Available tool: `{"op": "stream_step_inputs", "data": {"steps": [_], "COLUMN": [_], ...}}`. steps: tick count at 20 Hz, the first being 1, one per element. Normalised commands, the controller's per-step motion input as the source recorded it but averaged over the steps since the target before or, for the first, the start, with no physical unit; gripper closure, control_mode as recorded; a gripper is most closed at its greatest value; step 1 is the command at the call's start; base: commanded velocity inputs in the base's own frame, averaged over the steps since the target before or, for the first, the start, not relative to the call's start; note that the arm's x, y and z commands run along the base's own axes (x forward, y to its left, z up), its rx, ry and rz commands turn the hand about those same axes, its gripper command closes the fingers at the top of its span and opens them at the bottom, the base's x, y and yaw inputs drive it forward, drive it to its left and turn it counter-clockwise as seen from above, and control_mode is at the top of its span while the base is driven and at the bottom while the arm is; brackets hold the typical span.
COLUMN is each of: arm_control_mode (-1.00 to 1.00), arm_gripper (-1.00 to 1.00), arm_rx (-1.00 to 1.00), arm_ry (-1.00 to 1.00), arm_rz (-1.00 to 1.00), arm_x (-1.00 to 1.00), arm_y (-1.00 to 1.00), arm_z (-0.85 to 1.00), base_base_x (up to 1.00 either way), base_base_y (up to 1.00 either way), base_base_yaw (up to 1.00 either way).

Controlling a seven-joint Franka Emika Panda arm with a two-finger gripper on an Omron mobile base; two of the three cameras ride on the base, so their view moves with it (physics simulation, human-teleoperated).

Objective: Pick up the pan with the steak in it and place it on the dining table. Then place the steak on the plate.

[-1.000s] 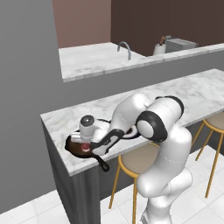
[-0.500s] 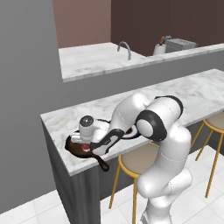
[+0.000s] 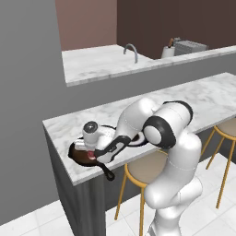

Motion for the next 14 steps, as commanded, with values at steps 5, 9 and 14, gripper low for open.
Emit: {"op": "stream_step_inputs", "data": {"steps": [5, 9, 14], "arm_control_mode": [-1.0, -1.0, -1.0], "arm_gripper": [1.0, 1.0, 1.0], "arm_rx": [0.01, 0.02, 0.0], "arm_ry": [0.0, 0.0, 0.01], "arm_rz": [-0.01, -0.09, -0.12], "arm_x": [0.0, 0.0, 0.0], "arm_y": [-0.01, 0.0, 0.0], "arm_z": [0.01, 0.28, 0.61], "base_base_x": [0.0, 0.0, 0.0], "base_base_y": [0.0, 0.0, 0.0], "base_base_yaw": [0.0, 0.0, 0.0]}}
